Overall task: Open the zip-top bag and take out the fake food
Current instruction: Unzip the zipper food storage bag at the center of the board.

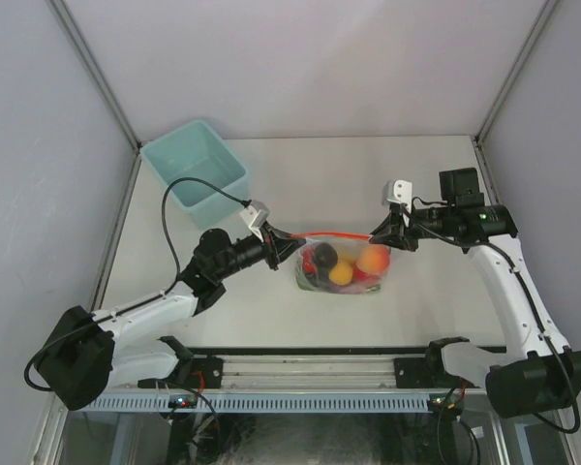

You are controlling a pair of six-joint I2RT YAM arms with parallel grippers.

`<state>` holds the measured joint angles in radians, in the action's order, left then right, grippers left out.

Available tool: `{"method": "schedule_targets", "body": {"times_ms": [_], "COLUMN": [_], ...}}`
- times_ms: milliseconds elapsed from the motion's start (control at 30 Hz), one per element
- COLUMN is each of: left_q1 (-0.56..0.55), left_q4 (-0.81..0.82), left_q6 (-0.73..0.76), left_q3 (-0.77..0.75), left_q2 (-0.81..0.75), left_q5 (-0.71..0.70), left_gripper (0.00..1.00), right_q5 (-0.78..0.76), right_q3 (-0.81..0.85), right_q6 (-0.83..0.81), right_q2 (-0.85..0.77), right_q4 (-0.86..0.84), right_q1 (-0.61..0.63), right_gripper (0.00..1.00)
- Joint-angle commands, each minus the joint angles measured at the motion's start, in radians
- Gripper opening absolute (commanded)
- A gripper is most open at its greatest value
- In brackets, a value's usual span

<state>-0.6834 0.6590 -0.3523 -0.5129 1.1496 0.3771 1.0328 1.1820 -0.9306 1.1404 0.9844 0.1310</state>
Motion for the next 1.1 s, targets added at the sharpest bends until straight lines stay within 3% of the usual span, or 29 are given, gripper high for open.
{"method": "schedule_targets", "body": {"times_ms": [0, 1067], "left_q1": [0.025, 0.063], "left_q4": [0.002, -0.143], "left_q6": [0.026, 0.083], "left_q3": [-0.059, -0.12], "left_q2": [-0.03, -0.065], "left_q5": [-0.011, -0.03], "left_gripper": [0.0, 0.0], "right_q5": [0.017, -0.045], "right_q3": [0.029, 0.028], "right_q6": [-0.013, -0.065], "right_q2": [-0.041, -0.039], "right_q4": [-0.013, 0.019], "right_q1": [-0.027, -0.127], "right_gripper": [0.0, 0.0]}}
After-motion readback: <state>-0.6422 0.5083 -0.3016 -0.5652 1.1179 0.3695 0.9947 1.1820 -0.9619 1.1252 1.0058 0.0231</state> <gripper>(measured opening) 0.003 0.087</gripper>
